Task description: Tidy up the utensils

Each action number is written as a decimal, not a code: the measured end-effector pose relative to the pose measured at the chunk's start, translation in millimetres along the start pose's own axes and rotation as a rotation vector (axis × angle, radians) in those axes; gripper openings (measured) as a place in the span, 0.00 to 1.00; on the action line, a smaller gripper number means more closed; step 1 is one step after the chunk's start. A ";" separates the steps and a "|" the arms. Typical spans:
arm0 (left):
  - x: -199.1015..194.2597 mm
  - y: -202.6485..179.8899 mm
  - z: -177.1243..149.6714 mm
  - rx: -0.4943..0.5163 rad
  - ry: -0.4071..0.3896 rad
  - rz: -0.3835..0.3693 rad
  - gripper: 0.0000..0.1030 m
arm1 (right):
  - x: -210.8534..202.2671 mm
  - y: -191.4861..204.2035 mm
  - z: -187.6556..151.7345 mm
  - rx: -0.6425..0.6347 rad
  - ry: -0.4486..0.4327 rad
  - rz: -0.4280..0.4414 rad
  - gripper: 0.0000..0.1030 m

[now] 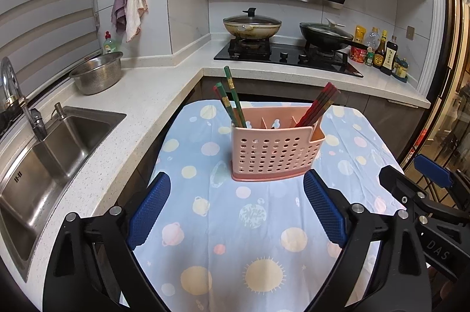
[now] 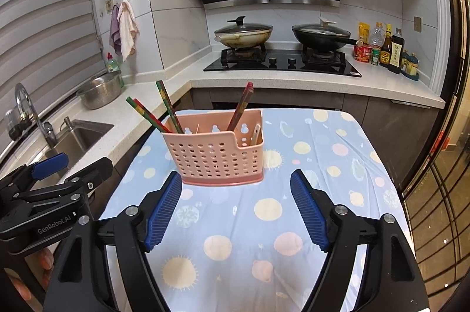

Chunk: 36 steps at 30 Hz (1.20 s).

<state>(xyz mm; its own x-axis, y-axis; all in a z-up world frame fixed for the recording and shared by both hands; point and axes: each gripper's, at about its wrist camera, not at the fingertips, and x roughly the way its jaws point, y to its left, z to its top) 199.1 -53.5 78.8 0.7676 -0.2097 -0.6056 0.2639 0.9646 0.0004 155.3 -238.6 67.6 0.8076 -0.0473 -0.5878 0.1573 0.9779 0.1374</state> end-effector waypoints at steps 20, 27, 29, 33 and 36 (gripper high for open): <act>-8.3 3.4 -31.1 -0.011 0.062 0.024 0.93 | -13.5 2.8 -26.5 -0.039 0.030 -0.041 0.94; -12.0 -0.3 -38.7 0.002 0.073 0.032 0.93 | -17.3 8.1 -33.6 -0.062 0.027 -0.041 0.94; -12.7 -2.4 -40.0 0.007 0.075 0.039 0.93 | -17.2 8.5 -34.4 -0.062 0.028 -0.038 0.94; -12.7 -3.6 -39.8 0.009 0.075 0.053 0.93 | -16.6 8.3 -33.6 -0.055 0.028 -0.035 0.94; -11.4 -4.4 -36.9 0.011 0.075 0.064 0.93 | -14.5 6.9 -29.8 -0.049 0.026 -0.033 0.94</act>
<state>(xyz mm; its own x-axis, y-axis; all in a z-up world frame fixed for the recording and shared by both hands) 167.7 -49.4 56.3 0.7377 -0.1345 -0.6616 0.2222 0.9737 0.0499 127.7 -225.1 53.3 0.7873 -0.0750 -0.6119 0.1552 0.9847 0.0790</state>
